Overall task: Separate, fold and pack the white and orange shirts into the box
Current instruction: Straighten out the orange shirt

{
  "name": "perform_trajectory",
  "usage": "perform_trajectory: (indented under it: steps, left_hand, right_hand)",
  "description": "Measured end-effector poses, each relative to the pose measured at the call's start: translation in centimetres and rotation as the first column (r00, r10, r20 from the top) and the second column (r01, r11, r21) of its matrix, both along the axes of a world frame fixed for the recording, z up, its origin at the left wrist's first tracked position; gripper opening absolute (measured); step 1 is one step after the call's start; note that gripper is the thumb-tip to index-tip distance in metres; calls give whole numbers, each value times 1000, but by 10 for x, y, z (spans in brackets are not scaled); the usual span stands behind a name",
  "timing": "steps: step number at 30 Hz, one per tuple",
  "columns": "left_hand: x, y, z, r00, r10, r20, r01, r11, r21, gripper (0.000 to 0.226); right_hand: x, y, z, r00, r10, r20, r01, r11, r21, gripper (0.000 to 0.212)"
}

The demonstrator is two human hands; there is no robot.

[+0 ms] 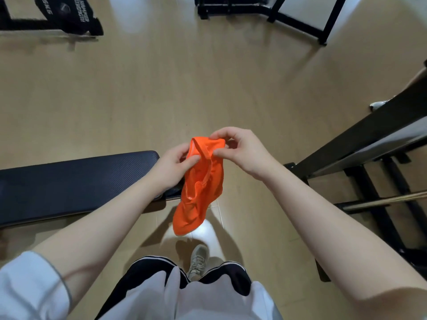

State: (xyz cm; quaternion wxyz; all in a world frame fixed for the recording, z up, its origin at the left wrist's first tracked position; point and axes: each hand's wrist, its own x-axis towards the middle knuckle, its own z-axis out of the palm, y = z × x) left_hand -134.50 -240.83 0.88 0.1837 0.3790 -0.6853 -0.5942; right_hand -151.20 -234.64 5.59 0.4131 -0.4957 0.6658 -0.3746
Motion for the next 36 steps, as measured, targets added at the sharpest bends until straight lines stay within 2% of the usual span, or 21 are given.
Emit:
perform_trajectory:
  steps: [3, 5, 8, 10, 12, 13, 14, 16, 17, 19, 22, 24, 27, 29, 31, 34, 36]
  left_hand:
    - [-1, 0, 6, 986, 132, -105, -118, 985, 124, 18]
    - [1, -5, 10, 986, 151, -70, -146, 986, 81, 21]
    - [5, -12, 12, 993, 120, -2, -120, 993, 9, 20]
    - [8, -14, 10, 994, 103, 30, -104, 994, 18, 18]
    - [10, -16, 7, 995, 92, 50, -94, 995, 31, 18]
    - [9, -16, 6, 994, 102, 47, -105, 993, 45, 18]
    - [8, -17, 6, 992, 121, 37, -124, 990, 62, 19]
    - [7, -20, 5, 983, 182, 10, -182, 977, 107, 19]
    - [6, -21, 5, 977, 214, -8, -211, 969, 128, 20]
    - [4, -23, 6, 965, 261, -35, -255, 960, 114, 16]
    - [1, -14, 14, 946, 316, -70, -321, 943, -86, 20]
    - [-3, 1, 19, 964, 230, -131, -242, 967, -78, 21]
    - [-9, 20, 23, 989, 64, -136, -53, 995, 82, 19]
    - [-10, 20, 24, 993, 53, -103, -42, 994, 101, 17]
    - [-11, 18, 25, 996, 58, -69, -55, 997, 46, 16]
    - [-12, 14, 29, 998, 28, -49, -31, 998, -54, 12]
    - [-15, 14, 30, 999, 11, -43, -14, 997, -73, 11]
  right_hand:
    - [-5, -5, 1, 962, 85, -259, -84, 996, 13, 15]
    - [-12, -6, -1, 914, 120, -388, -107, 993, 55, 8]
    - [-20, -7, -7, 889, 103, -446, -55, 991, 119, 19]
    - [-20, -6, -5, 951, 27, -307, 16, 990, 137, 24]
    - [-17, -5, -2, 998, -57, -24, 61, 983, 176, 27]
    - [-15, -5, 0, 988, -85, 128, 59, 979, 195, 26]
    - [-13, -4, 1, 953, -107, 283, 49, 977, 207, 21]
    - [-12, -2, 2, 813, -127, 568, 12, 979, 201, 10]
    - [-13, 0, 4, 735, -118, 668, -7, 983, 182, 18]
    - [-12, 3, 8, 643, -71, 762, -40, 991, 126, 36]
    - [-4, 4, 12, 634, -73, 770, 2, 996, 93, 43]
    - [3, 3, 13, 665, -130, 736, 72, 991, 109, 41]
    - [9, 2, 13, 757, -195, 623, 144, 981, 132, 38]
    - [9, 4, 12, 878, -213, 429, 155, 974, 166, 37]
    - [10, 10, 13, 970, -150, 192, 112, 974, 197, 31]
    - [14, 17, 15, 999, -9, -39, 17, 976, 218, 19]
    - [16, 18, 13, 958, -6, -288, 48, 989, 137, 10]
